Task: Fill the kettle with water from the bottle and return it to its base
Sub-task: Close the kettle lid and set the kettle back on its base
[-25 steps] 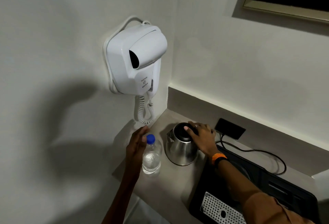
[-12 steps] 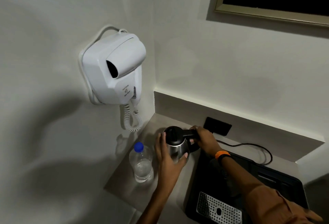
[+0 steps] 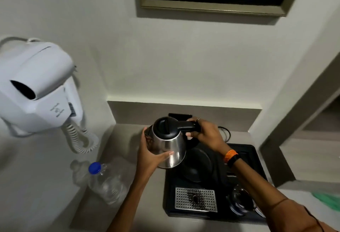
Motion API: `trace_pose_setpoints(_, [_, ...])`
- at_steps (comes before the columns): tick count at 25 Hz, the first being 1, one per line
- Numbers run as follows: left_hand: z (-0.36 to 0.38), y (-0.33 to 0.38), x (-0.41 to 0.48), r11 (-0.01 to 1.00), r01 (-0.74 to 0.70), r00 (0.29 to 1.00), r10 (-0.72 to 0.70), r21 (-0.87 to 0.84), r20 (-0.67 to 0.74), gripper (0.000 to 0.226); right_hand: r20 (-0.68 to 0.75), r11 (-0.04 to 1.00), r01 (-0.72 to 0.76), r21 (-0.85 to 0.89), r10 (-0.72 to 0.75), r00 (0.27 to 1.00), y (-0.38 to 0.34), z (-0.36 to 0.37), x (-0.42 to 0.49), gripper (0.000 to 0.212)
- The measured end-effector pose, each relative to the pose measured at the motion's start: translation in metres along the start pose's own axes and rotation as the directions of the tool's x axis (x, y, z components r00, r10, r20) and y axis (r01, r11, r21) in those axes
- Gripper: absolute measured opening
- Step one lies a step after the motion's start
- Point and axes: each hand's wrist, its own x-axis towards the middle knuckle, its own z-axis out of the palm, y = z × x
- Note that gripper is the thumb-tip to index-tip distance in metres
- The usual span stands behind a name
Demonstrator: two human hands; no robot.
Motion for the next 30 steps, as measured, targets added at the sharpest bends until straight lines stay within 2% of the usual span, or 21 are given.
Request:
trace_pose_setpoints(4, [0.033, 0.018, 0.009, 0.998, -0.022, 0.998, 0.026, -0.055, 0.061, 0.126, -0.024, 0.997, -0.066, -0.027, 0.065, 0.998, 0.024, -0.030, -0.018, 0.044])
trace_pose_setpoints(11, [0.077, 0.025, -0.003, 0.999, 0.044, 0.988, -0.039, -0.031, 0.150, 0.125, -0.054, 0.983, -0.181, -0.017, 0.180, 0.982, 0.065, -0.045, -0.042, 0.043])
trace_pose_setpoints(24, [0.088, 0.010, -0.019, 0.998, 0.061, 0.978, -0.061, 0.006, 0.199, 0.129, -0.046, 0.972, -0.233, -0.034, 0.231, 0.972, 0.084, -0.038, -0.058, 0.046])
trace_pose_setpoints(28, [0.089, 0.004, -0.029, 0.997, 0.082, 0.975, -0.078, -0.009, 0.208, 0.131, 0.042, 0.955, -0.281, 0.099, 0.278, 0.960, 0.083, -0.034, -0.067, 0.043])
trace_pose_setpoints(30, [0.089, 0.000, -0.029, 0.996, 0.086, 0.972, -0.078, -0.027, 0.220, 0.131, 0.098, 0.852, -0.341, 0.398, 0.330, 0.939, 0.083, -0.034, -0.072, 0.034])
